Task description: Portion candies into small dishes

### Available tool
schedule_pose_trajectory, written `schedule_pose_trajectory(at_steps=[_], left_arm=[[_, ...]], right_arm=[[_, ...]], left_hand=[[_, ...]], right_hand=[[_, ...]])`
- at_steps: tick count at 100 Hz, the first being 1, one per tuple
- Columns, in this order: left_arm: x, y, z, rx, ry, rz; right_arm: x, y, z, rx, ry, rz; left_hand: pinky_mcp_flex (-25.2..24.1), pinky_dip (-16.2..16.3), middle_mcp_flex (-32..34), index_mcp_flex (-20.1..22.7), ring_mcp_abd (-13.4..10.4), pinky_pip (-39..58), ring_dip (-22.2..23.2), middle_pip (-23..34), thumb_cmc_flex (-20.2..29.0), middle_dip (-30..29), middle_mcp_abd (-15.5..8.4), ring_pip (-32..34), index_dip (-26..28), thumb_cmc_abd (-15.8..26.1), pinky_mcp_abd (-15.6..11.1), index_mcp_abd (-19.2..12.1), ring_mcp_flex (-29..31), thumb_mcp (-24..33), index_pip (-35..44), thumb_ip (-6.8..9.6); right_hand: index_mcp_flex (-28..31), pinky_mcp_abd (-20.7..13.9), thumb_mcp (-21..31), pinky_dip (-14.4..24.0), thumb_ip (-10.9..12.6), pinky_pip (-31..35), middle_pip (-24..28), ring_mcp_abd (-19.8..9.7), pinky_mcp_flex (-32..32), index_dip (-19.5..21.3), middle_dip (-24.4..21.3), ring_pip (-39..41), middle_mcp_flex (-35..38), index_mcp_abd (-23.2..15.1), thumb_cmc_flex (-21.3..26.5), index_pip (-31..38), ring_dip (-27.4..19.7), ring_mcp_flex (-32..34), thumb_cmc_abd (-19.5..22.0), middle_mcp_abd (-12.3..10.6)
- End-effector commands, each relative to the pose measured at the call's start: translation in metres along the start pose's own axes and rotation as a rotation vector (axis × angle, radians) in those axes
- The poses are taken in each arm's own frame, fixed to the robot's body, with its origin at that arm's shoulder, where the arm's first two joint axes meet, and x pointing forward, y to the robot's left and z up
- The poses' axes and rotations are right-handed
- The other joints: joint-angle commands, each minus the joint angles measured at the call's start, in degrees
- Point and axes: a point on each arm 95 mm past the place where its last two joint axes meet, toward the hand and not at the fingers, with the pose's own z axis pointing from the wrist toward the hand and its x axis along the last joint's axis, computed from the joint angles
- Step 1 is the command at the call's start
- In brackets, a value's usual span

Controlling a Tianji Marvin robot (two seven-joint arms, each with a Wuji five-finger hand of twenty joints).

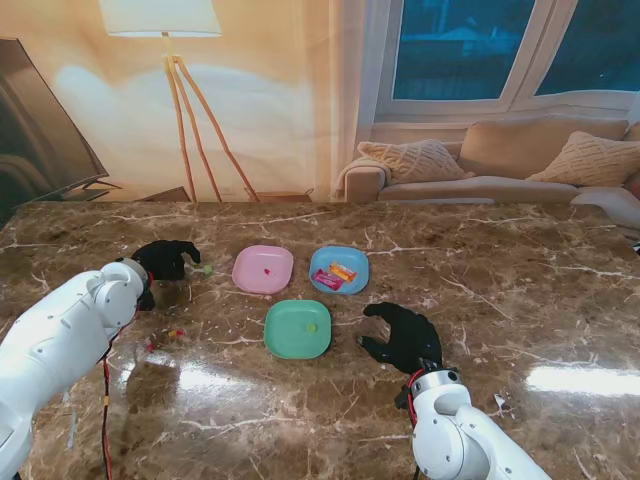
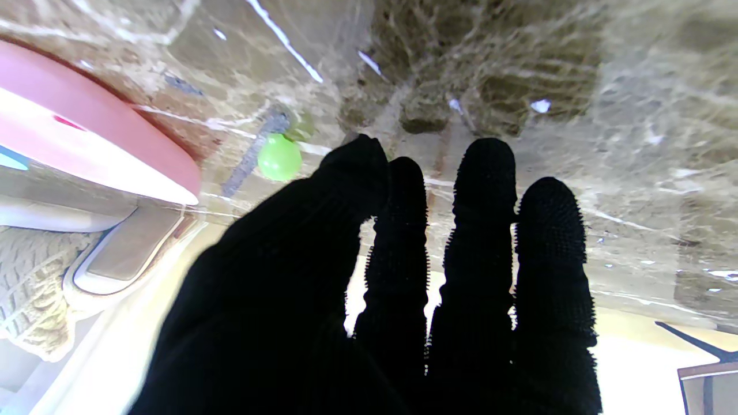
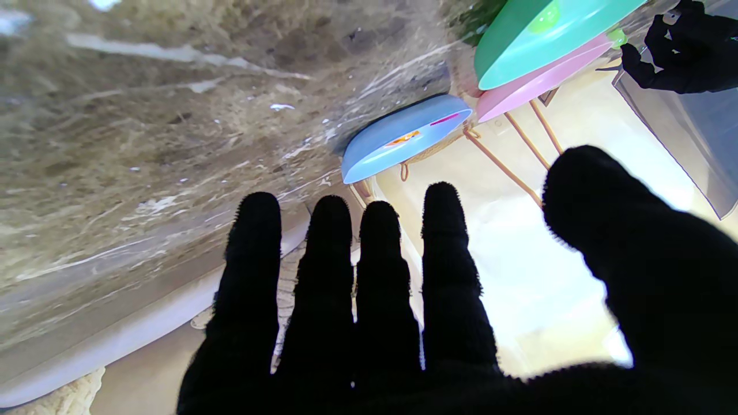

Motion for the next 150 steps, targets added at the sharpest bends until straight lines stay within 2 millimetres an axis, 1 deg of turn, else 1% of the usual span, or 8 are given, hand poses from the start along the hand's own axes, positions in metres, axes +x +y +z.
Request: schedule_pose_trajectory(at_steps=[1,19,34,62,100,122,137,150], left_arm=[[0.0,-0.004,0.001,0.01,-0.003,0.01],[-0.001,-0.011,0.004,0.018,-0.031,0.053],[0.0,-0.013,0.009,0.013,-0.054,0.084],[0.005,-0.009,0.02,0.024,-0.072,0.094],[0.012,-0.001,0.023,0.0,-0.068,0.086],[0.008,0.0,0.021,-0.007,-0.074,0.123],[0.007,0.001,0.021,-0.012,-0.083,0.132],[0.006,0.002,0.021,-0.011,-0.095,0.137]], right_arm=[[-0.002,-0.005,-0.003,0.025,-0.009,0.008],[-0.002,-0.005,-0.002,0.028,-0.007,0.01],[-0.002,-0.006,-0.002,0.036,-0.005,0.011],[-0.002,-0.007,-0.001,0.046,-0.006,0.014],[-0.003,-0.008,0.0,0.057,-0.012,0.014],[-0.004,-0.008,0.001,0.062,-0.01,0.017],[-0.004,-0.009,0.001,0.069,-0.007,0.019],[-0.004,-0.009,0.0,0.07,-0.005,0.02]], left_hand=[[-1.04,1.46,-2.37,-2.27,0.73,1.47,0.0,1.42,2.0,1.89,0.01,1.32,-3.34,0.27,2.07,0.13,-0.91,-0.82,-3.03,1.11],[-3.99,2.41,-5.19,-4.09,0.64,0.18,-0.11,3.65,0.66,6.55,-0.12,2.82,-8.5,0.46,2.51,0.69,-4.46,-2.62,-8.46,1.07],[-4.94,4.06,-6.33,-3.11,-0.09,-0.25,-4.31,4.65,-1.62,8.89,-0.37,5.48,-9.07,0.91,2.71,1.07,-6.41,-5.6,-7.94,0.41],[-6.34,5.11,-10.71,-1.7,-0.34,0.07,-5.11,11.74,-7.61,4.33,-1.04,7.24,-6.85,1.14,2.9,-0.17,-7.83,-3.38,-3.77,-1.16],[-6.77,5.38,-8.76,2.53,-0.42,0.19,-5.28,9.25,-4.37,5.64,-1.2,7.39,-0.92,1.89,2.9,-2.06,-7.79,-5.46,3.84,-0.74],[-5.63,5.04,-7.34,2.1,-0.88,0.45,-5.46,6.94,-2.92,5.43,-1.46,7.59,0.81,1.33,2.65,-0.33,-6.83,-6.08,5.61,-0.36],[-5.63,4.51,-7.63,-0.36,-0.98,0.72,-5.6,6.63,-2.83,5.73,-1.03,7.65,-6.69,1.82,2.61,2.13,-6.92,-6.72,-6.23,-0.2],[-5.86,4.48,-7.79,-2.11,-0.84,0.78,-5.53,6.71,-2.34,5.83,-0.96,7.72,-8.77,2.2,2.6,2.08,-7.11,-7.0,-9.23,-0.22]], right_hand=[[-0.06,0.24,1.12,1.59,0.71,1.25,-0.15,1.92,0.16,-0.51,0.13,0.07,-0.42,-1.5,-0.19,0.43,1.61,-0.51,0.29,-0.09],[-0.04,0.28,1.1,1.62,0.7,1.26,-0.18,1.88,0.18,-0.51,0.13,0.04,-0.48,-1.49,-0.25,0.45,1.6,-0.54,0.32,-0.14],[-0.11,0.25,1.11,1.63,0.71,1.24,-0.18,1.98,0.15,-0.53,0.14,0.03,-0.48,-1.43,-0.24,0.42,1.6,-0.55,0.31,-0.09],[-0.11,0.23,1.32,1.66,0.77,1.22,-0.2,1.9,0.15,-0.53,0.14,0.05,-0.54,-1.44,-0.26,0.43,1.63,-0.49,0.54,-0.12],[-0.07,0.22,1.58,1.7,0.78,1.21,-0.15,1.88,0.15,-0.53,0.15,0.07,-0.48,-1.46,-0.17,0.47,1.64,-0.51,0.56,-0.13],[-0.1,0.2,1.61,1.74,0.75,1.27,-0.18,1.83,0.22,-0.54,0.13,0.05,-0.57,-1.45,-0.11,0.47,1.64,-0.57,0.52,-0.14],[-0.05,0.28,1.61,1.79,0.75,1.33,-0.15,1.84,0.27,-0.53,0.14,0.08,-0.54,-1.49,-0.18,0.5,1.65,-0.52,0.56,-0.17],[-0.15,0.23,1.6,1.83,0.74,1.39,-0.19,1.9,0.35,-0.54,0.12,0.07,-0.64,-1.5,-0.14,0.47,1.65,-0.56,0.57,-0.09]])
